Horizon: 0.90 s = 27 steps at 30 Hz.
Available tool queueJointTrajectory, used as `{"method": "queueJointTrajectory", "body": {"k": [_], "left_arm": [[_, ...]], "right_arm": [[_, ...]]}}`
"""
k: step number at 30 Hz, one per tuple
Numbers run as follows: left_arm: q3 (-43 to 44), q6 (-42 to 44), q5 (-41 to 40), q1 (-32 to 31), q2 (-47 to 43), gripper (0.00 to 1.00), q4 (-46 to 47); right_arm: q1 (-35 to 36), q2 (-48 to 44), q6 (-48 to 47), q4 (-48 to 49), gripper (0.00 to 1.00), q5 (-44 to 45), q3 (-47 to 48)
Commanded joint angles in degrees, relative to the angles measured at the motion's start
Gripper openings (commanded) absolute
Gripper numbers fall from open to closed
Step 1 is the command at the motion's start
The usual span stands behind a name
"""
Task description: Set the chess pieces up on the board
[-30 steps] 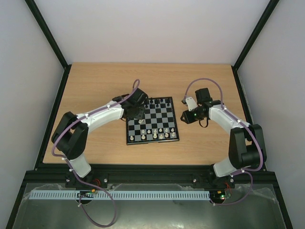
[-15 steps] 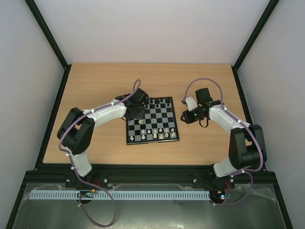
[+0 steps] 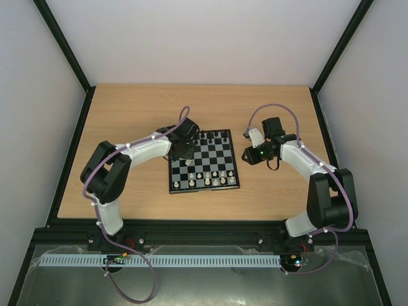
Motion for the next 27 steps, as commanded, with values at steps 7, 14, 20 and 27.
{"method": "queueJointTrajectory", "body": {"k": [7, 14, 20, 27], "left_arm": [[2.2, 0.6, -3.4, 0.5, -1.7, 0.08, -2.2], [1.7, 2.9, 1.3, 0.0, -10.0, 0.07, -3.5], [-1.1, 8.3, 7.9, -5.2, -16.2, 0.08, -3.4], [-5.9, 10.1, 11.3, -11.0, -19.1, 0.08, -4.1]], "right_arm": [[-0.2, -1.5, -0.5, -1.7, 0.28, -0.7, -0.5], [-0.2, -1.4, -0.5, -1.7, 0.28, -0.7, -0.5], [-0.2, -1.2, -0.5, -1.7, 0.28, -0.4, -0.5], [-0.3, -1.0, -0.5, -1.7, 0.28, -0.1, -0.5]]}}
